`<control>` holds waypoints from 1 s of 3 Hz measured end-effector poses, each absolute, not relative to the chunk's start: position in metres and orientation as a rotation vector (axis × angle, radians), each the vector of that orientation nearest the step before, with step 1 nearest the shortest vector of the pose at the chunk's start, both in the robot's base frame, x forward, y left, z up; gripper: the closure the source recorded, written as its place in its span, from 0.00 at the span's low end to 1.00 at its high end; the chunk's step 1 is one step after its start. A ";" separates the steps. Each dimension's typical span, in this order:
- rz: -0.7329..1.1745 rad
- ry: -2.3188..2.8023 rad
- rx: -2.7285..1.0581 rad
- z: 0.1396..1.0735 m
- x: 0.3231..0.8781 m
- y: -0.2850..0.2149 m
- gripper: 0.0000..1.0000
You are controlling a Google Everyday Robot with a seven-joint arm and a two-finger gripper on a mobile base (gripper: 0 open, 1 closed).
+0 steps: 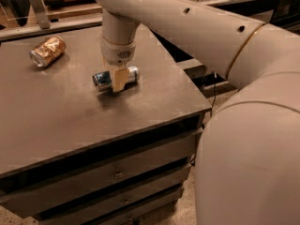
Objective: Knock redbull can over
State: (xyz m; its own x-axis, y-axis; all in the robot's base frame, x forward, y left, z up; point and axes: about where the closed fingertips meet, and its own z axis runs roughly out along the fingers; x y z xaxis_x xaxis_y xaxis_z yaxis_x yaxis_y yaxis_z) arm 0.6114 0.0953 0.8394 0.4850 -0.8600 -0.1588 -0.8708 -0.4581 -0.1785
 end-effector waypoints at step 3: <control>0.124 1.472 -2.455 0.849 0.621 0.093 0.00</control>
Offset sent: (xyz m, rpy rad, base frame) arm 0.0106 -0.0043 0.0147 0.0638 0.0187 -0.0043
